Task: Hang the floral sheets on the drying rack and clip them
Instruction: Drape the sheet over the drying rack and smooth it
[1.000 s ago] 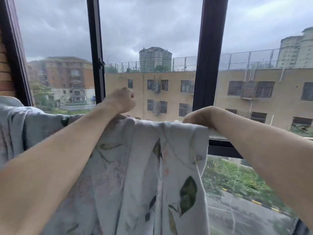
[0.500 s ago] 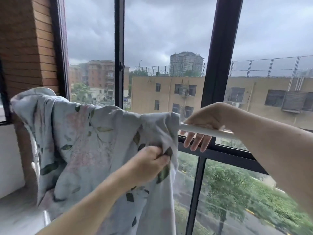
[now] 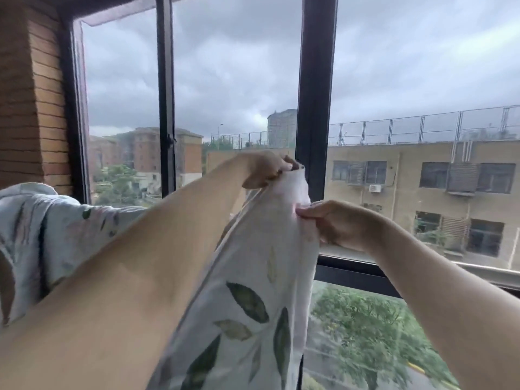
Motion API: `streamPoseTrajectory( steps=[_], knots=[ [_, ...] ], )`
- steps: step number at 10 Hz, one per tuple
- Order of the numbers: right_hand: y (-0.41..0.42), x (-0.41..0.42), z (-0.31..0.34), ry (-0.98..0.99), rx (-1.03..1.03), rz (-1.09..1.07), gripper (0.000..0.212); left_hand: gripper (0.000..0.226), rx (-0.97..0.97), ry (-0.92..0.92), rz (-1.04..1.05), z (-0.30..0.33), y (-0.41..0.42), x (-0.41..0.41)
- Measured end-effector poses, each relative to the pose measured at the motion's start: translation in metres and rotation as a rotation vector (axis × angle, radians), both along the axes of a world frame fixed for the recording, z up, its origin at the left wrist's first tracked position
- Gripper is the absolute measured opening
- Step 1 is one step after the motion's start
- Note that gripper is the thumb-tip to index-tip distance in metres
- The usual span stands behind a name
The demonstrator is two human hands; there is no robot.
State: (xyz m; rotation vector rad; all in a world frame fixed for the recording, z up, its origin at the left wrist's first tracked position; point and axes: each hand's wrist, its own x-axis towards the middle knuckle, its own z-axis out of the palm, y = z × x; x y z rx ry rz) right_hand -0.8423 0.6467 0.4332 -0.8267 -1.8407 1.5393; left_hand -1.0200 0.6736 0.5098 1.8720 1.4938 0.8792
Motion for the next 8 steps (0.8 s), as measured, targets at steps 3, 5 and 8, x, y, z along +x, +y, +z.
streamPoseTrajectory(
  steps=[3, 5, 8],
  knots=[
    [0.032, -0.017, -0.012, -0.115, -0.034, -0.495, 0.029, 0.015, -0.140, 0.646, 0.033, -0.066, -0.023, -0.010],
    [0.023, 0.038, 0.053, 0.202, 0.125, -0.680, 0.036, 0.032, -0.141, 0.104, 0.117, -0.075, -0.026, -0.019],
    [-0.003, 0.104, 0.008, -0.711, -0.151, -0.415, 0.034, 0.029, 0.027, 0.608, 0.131, -0.083, -0.012, -0.004]
  ],
)
